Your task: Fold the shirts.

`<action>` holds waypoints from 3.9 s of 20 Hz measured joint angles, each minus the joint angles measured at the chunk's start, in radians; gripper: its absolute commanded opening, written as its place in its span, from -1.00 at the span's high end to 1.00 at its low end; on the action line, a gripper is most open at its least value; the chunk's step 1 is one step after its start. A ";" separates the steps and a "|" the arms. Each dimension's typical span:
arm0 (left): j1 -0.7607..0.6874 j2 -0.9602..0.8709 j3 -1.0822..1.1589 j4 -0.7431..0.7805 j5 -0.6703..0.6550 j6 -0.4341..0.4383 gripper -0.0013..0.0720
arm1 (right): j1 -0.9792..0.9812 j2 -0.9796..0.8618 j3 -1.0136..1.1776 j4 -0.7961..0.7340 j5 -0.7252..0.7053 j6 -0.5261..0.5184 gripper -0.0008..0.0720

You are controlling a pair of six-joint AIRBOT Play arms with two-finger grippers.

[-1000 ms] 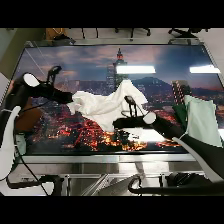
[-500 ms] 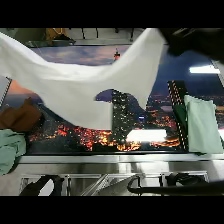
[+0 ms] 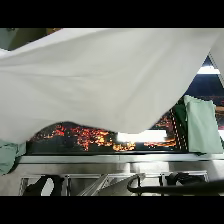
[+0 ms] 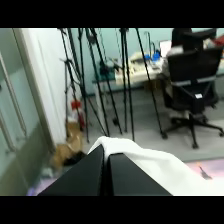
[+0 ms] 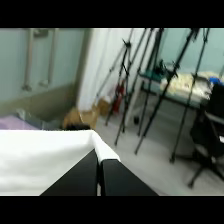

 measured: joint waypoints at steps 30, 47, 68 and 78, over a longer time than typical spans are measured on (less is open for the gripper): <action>-0.003 -0.824 -0.393 0.044 -0.265 -0.060 -0.86 | -0.349 -0.562 -0.445 -0.141 0.279 0.304 -0.02; 0.074 -0.841 -0.853 -0.138 -0.142 0.145 0.93 | -0.468 -0.436 -0.765 -0.080 0.476 0.259 -0.02; 0.078 -0.752 -0.813 -0.173 -0.245 0.125 0.94 | -0.388 -0.510 -0.958 0.340 0.183 -0.079 0.92; 0.172 -0.184 -0.456 -0.629 -0.150 0.132 0.94 | -0.462 0.058 -0.406 0.433 0.090 -0.163 0.92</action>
